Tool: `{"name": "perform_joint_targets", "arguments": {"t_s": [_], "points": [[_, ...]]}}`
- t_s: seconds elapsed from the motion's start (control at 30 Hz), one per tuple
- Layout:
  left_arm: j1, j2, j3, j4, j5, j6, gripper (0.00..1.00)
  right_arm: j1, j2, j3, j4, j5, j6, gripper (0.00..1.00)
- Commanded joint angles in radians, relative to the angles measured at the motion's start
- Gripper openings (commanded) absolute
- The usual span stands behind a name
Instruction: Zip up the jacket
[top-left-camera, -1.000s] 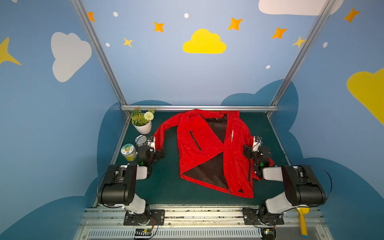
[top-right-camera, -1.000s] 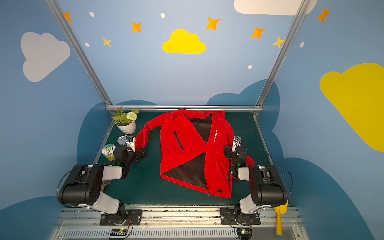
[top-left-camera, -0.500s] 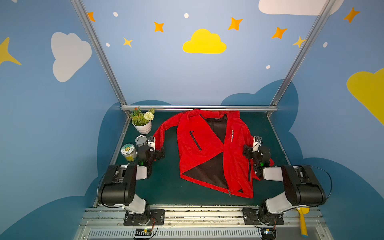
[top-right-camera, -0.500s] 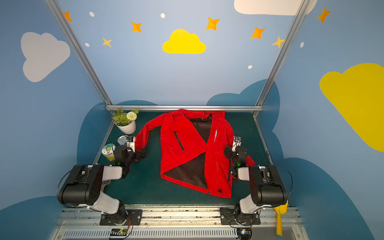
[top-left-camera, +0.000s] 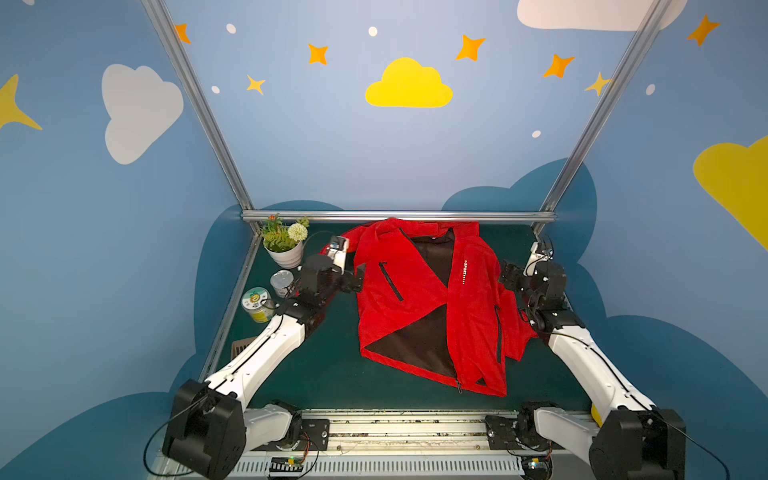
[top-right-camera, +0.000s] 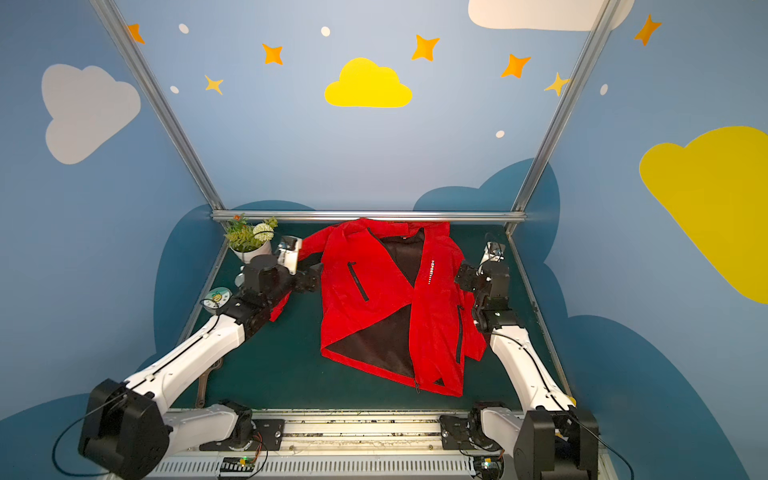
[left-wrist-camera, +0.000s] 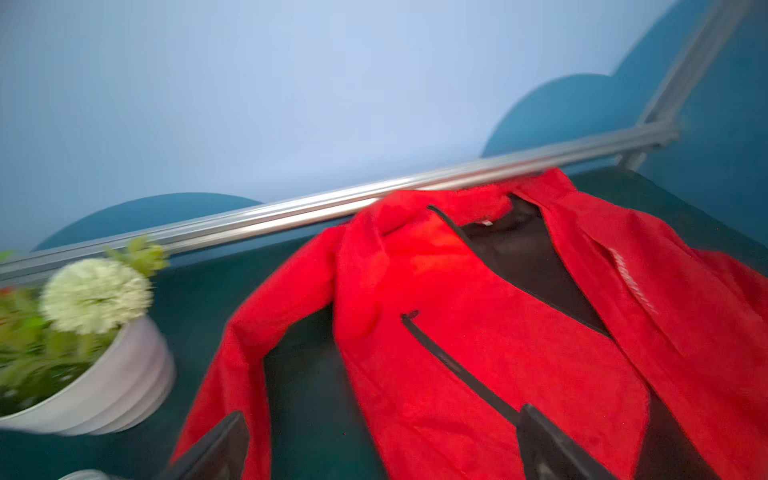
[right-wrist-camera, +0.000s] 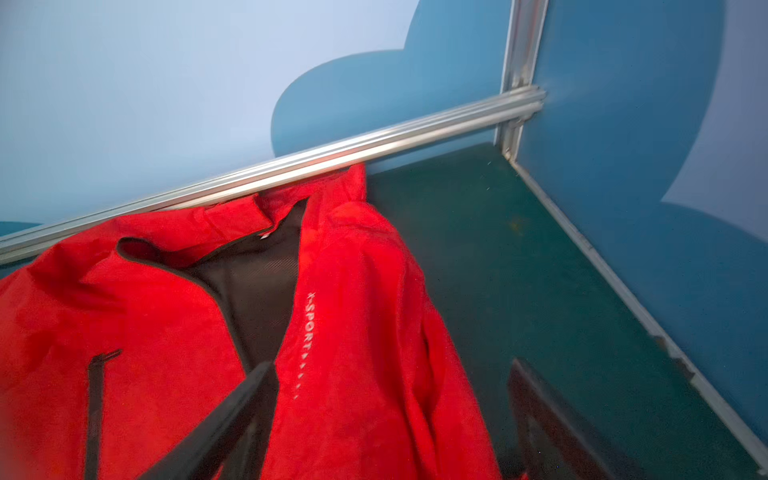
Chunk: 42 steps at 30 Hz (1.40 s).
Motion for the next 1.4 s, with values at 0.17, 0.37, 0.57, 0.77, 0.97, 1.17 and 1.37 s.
{"name": "perform_joint_targets", "arguments": {"t_s": [0.17, 0.37, 0.57, 0.77, 0.97, 1.17, 1.37], "points": [[-0.269, 0.450, 0.323, -0.302, 0.008, -0.017, 0.99, 0.004, 0.242, 0.111, -0.306, -0.526, 0.253, 0.87], [-0.353, 0.732, 0.618, -0.412, 0.098, -0.047, 0.90, -0.011, 0.412, 0.179, -0.397, -0.617, 0.265, 0.87], [-0.372, 0.918, 0.856, -0.544, 0.085, -0.049, 0.80, -0.033, 0.436, 0.152, -0.359, -0.636, 0.297, 0.87], [-0.375, 1.040, 1.036, -0.706, 0.054, -0.051, 0.70, -0.060, 0.443, 0.151, -0.363, -0.642, 0.292, 0.87], [-0.396, 1.097, 1.105, -0.781, -0.023, -0.047, 0.63, -0.083, 0.447, 0.145, -0.360, -0.648, 0.290, 0.87], [-0.403, 1.123, 1.144, -0.810, -0.084, -0.058, 0.40, -0.094, 0.460, 0.134, -0.357, -0.659, 0.284, 0.87], [-0.403, 1.093, 1.143, -0.800, -0.103, -0.057, 0.21, -0.102, 0.463, 0.128, -0.357, -0.658, 0.275, 0.87]]}}
